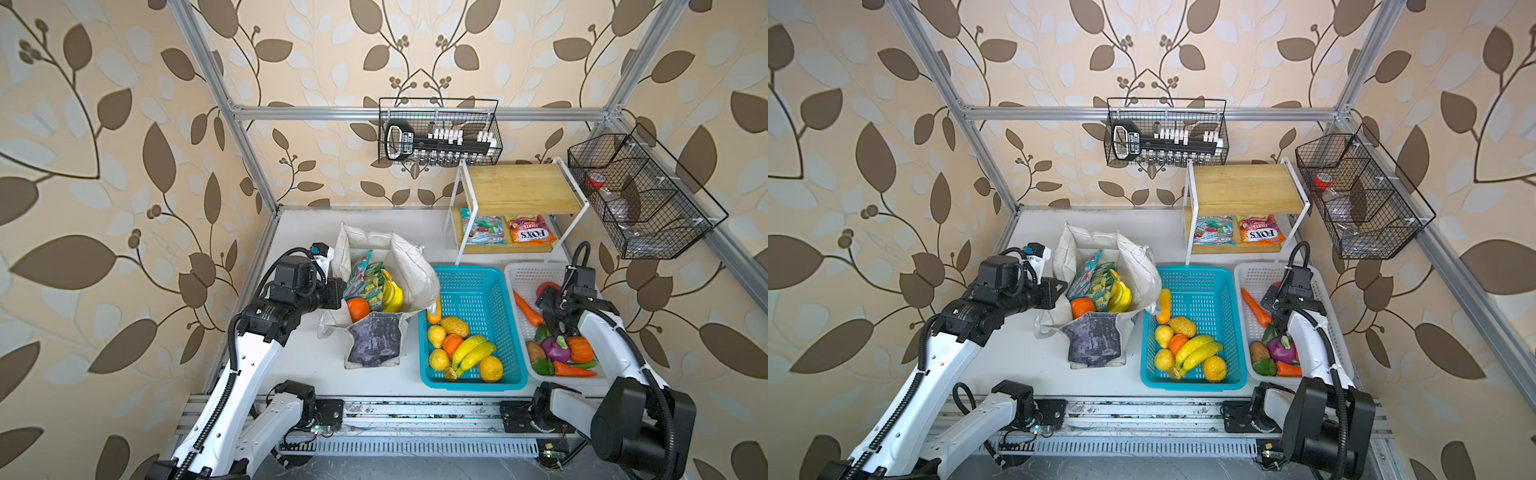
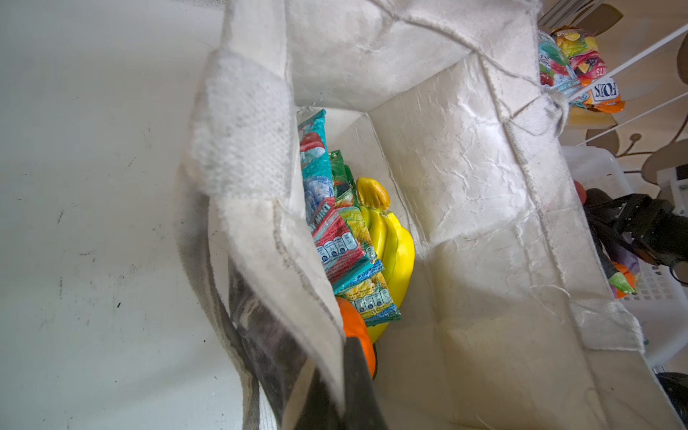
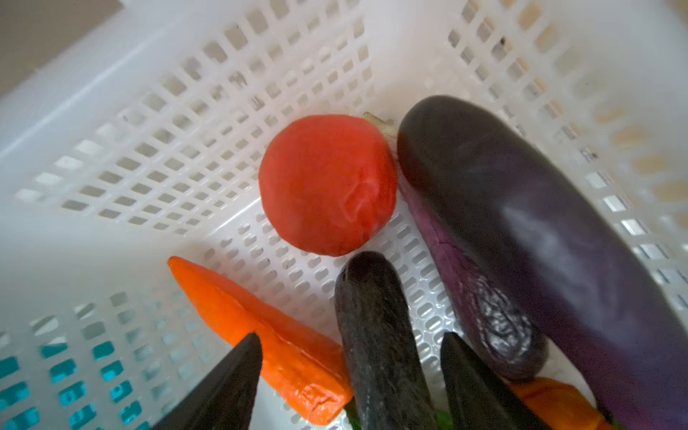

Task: Place the food into the grocery bag and tie it
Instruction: 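Lower the open right gripper toward the dark cucumber in the white basket, then close the right gripper on the end of the dark cucumber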

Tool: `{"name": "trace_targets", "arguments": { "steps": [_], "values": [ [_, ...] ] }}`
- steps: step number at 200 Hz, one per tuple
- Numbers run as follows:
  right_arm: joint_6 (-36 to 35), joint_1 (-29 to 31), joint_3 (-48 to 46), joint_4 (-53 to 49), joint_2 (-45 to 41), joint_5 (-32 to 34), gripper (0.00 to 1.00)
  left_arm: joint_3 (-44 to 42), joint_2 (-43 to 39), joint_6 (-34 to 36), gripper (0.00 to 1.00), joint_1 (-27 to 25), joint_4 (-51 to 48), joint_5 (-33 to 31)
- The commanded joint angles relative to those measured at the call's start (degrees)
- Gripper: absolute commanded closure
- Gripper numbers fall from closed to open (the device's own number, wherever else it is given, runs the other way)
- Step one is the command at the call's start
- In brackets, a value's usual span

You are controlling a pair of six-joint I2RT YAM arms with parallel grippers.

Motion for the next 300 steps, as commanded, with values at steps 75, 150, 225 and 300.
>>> {"name": "trace_targets", "arguments": {
  "steps": [75,150,225,300],
  "values": [
    [-1.06,1.42,8.21,-14.33,3.94,2.66,0.43,0.8,-3.73,0.04,1.0,-4.12,-0.1,-0.36],
    [0.45,1.65,10.3,-23.34,8.41,2.15,0.41,0.85,-3.47,0.55,1.0,-7.07,-0.63,-0.36],
    [0.32,1.28,5.64,-15.1,13.93,-1.21,0.42,1.15,-2.9,1.17,1.0,-7.52,-1.32,-2.2],
    [-1.21,-1.54,2.45,-9.45,12.67,-5.36,0.7,1.33,-2.07,1.39,1.0,-7.69,-1.5,-2.26]
  ]
}}
